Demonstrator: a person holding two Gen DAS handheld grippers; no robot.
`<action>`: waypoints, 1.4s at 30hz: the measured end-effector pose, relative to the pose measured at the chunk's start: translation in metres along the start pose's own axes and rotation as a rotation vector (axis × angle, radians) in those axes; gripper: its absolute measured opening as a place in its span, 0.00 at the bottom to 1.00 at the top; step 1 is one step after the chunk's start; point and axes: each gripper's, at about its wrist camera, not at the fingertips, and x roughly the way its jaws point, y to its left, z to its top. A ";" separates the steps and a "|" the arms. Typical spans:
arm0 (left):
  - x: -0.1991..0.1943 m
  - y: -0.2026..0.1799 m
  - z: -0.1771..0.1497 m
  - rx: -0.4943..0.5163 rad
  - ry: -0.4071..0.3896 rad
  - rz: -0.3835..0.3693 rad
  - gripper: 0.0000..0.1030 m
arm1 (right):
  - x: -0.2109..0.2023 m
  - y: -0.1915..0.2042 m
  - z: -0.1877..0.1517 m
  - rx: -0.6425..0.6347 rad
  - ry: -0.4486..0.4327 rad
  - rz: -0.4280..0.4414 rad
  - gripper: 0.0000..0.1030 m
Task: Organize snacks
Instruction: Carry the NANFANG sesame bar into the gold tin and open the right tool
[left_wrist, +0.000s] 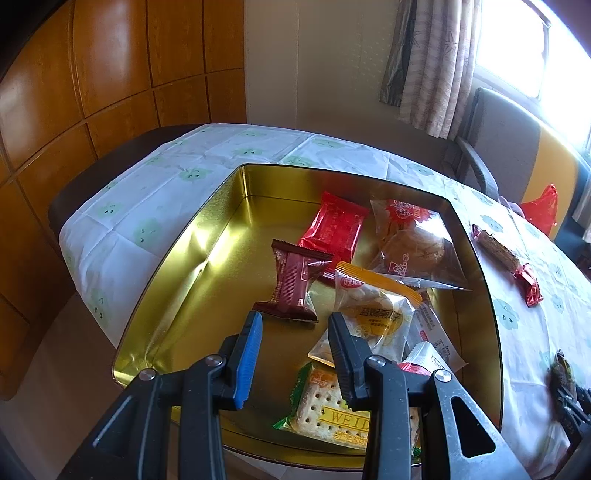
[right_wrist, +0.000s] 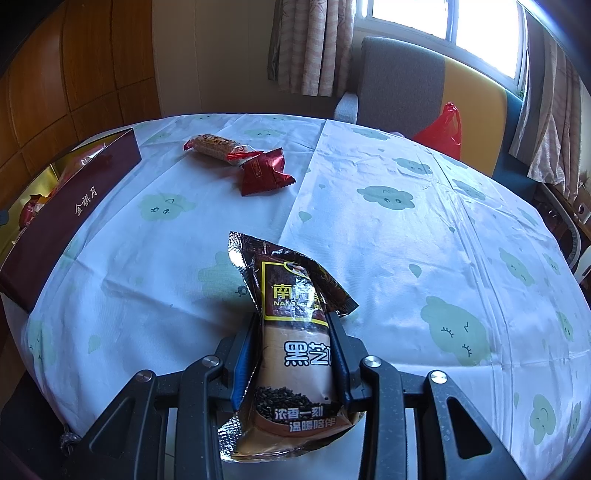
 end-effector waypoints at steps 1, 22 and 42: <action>0.000 0.001 0.000 0.000 -0.002 0.002 0.37 | 0.000 0.000 0.000 0.001 0.003 -0.001 0.35; -0.009 0.016 0.009 -0.028 -0.058 0.049 0.37 | -0.018 0.044 0.033 -0.064 0.040 0.184 0.29; -0.011 0.039 0.014 -0.098 -0.086 0.098 0.37 | -0.056 0.207 0.099 -0.419 -0.045 0.564 0.29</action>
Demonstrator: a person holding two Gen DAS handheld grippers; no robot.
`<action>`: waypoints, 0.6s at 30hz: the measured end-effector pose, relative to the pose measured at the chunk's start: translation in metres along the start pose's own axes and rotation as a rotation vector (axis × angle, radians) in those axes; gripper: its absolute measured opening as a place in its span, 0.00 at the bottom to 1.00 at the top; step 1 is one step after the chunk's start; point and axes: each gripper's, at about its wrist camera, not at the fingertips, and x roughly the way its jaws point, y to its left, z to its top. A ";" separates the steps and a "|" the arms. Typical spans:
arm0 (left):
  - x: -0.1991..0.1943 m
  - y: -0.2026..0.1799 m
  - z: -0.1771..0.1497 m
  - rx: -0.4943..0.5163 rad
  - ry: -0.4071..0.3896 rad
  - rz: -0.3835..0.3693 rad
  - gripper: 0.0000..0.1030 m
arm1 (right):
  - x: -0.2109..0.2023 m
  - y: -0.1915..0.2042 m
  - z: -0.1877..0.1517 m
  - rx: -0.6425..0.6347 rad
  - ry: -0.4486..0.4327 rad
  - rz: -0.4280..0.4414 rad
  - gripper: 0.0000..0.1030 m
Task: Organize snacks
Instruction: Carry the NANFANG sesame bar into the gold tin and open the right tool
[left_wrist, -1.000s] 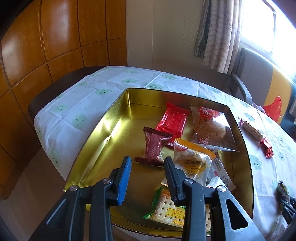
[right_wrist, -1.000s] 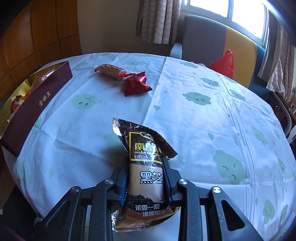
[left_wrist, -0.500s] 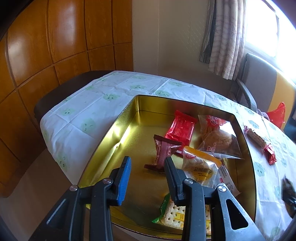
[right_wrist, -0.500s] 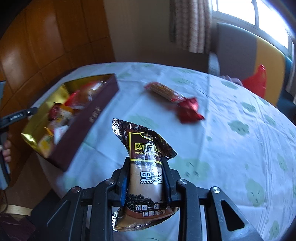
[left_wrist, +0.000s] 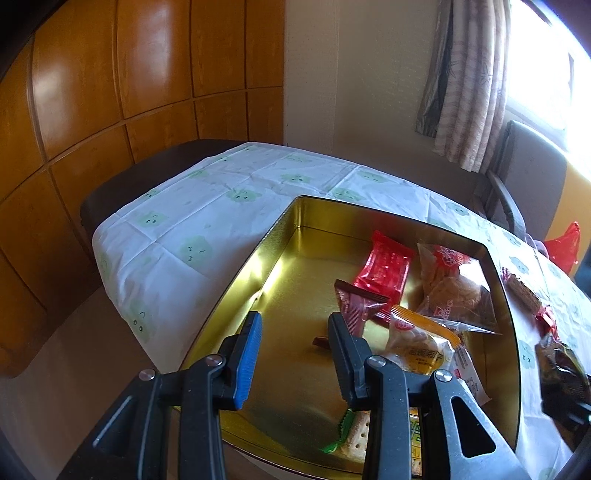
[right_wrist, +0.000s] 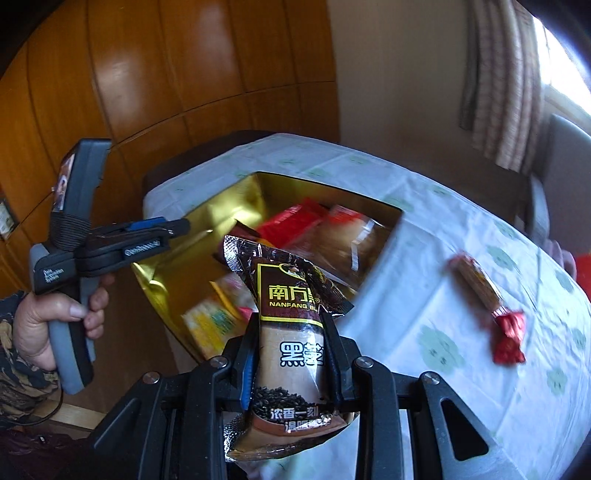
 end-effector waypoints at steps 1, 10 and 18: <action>0.001 0.001 0.000 -0.006 0.002 0.003 0.37 | 0.005 0.006 0.005 -0.017 0.001 0.015 0.29; 0.003 0.010 0.001 -0.038 -0.001 0.023 0.37 | 0.079 0.033 0.029 -0.105 0.117 0.103 0.32; 0.004 0.012 0.001 -0.044 0.005 0.020 0.37 | 0.066 0.033 0.018 -0.083 0.120 0.149 0.32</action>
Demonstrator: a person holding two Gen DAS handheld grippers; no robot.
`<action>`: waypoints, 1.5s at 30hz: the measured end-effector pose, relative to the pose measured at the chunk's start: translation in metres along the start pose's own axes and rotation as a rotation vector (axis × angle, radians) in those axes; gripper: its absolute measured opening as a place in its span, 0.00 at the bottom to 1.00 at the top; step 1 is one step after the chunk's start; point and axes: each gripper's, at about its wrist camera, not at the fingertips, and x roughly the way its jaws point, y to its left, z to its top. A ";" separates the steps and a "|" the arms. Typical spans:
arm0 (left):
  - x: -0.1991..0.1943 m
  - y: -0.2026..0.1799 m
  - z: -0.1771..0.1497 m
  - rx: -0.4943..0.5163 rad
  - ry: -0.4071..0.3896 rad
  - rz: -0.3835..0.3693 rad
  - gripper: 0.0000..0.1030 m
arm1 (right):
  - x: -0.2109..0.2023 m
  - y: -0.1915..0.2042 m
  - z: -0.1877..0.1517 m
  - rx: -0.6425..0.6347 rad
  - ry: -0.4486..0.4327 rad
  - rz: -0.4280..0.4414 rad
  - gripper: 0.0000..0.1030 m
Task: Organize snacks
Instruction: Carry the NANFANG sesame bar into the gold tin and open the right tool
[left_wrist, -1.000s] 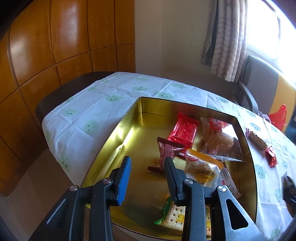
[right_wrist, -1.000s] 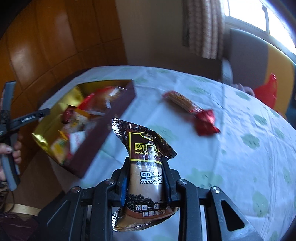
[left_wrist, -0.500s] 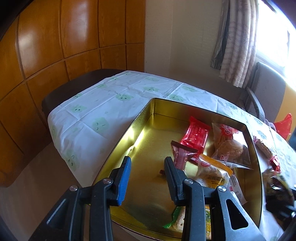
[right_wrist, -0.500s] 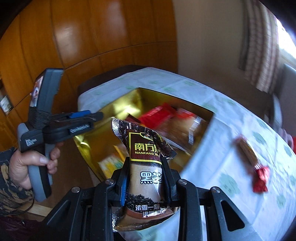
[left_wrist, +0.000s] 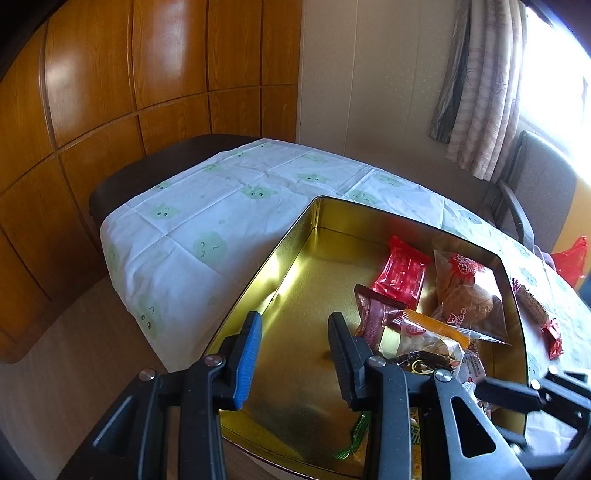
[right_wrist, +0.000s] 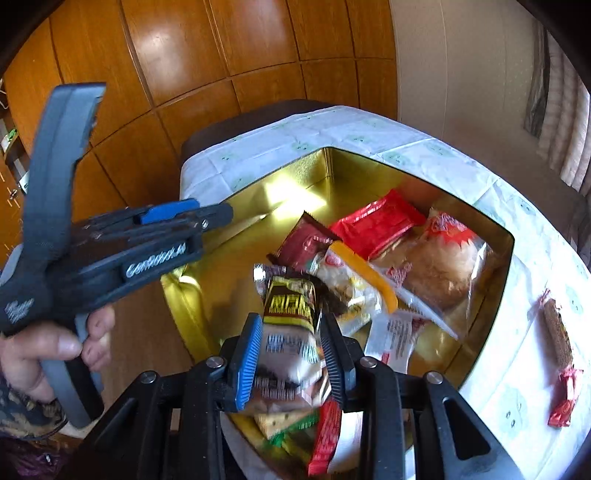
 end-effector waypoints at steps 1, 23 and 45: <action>0.000 0.000 0.000 0.001 -0.001 0.000 0.37 | -0.003 0.002 -0.004 -0.004 -0.003 0.007 0.32; -0.011 -0.016 -0.002 0.042 -0.024 -0.032 0.39 | 0.003 0.006 -0.014 0.069 -0.020 -0.003 0.26; -0.024 -0.046 -0.010 0.151 -0.042 -0.102 0.39 | -0.069 -0.027 -0.060 0.208 -0.170 -0.243 0.26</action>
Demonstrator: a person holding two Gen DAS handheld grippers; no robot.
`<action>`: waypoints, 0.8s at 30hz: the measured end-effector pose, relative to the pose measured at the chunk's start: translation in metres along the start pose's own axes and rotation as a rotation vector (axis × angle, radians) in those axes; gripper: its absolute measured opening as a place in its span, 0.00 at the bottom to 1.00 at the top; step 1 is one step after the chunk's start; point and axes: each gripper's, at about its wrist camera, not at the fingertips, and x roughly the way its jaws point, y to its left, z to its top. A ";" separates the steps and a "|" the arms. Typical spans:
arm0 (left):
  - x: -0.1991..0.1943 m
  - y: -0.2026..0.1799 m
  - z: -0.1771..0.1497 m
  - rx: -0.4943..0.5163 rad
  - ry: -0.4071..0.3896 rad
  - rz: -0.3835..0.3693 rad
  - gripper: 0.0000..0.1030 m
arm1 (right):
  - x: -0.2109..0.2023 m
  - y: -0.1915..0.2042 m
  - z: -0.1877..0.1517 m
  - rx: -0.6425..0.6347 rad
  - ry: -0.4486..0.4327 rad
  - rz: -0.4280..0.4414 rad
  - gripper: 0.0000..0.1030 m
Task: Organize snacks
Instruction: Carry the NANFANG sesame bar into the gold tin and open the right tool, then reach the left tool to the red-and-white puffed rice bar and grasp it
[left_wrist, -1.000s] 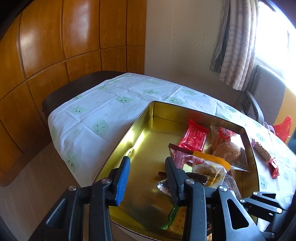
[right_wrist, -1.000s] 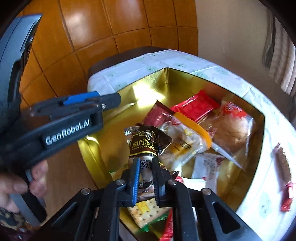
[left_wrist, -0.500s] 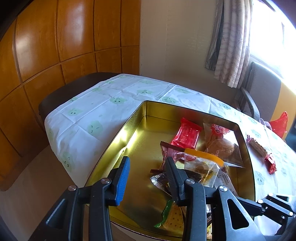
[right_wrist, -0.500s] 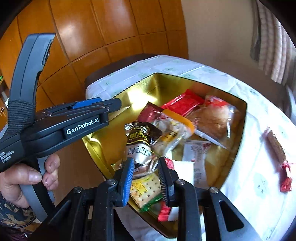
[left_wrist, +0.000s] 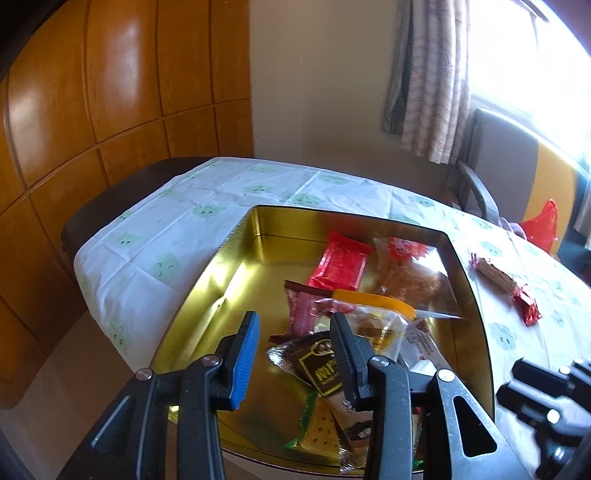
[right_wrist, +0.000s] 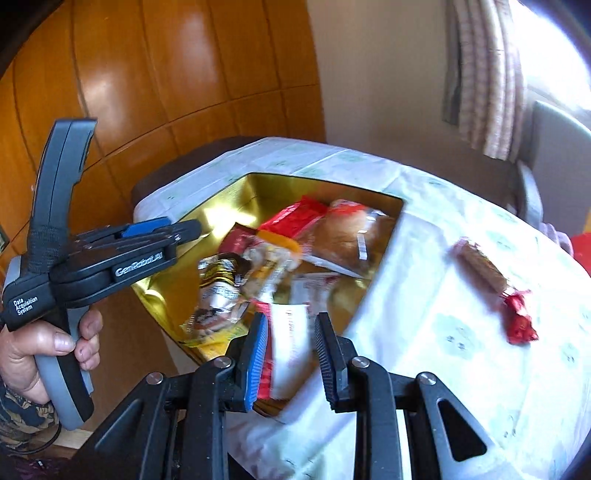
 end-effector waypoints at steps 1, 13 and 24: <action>0.000 -0.002 0.000 0.004 0.001 -0.004 0.39 | -0.003 -0.006 -0.003 0.014 -0.003 -0.015 0.26; -0.008 -0.034 0.000 0.100 -0.001 -0.059 0.39 | -0.030 -0.091 -0.058 0.241 0.065 -0.230 0.26; -0.012 -0.074 0.005 0.197 0.003 -0.103 0.39 | -0.047 -0.140 -0.094 0.358 0.072 -0.364 0.26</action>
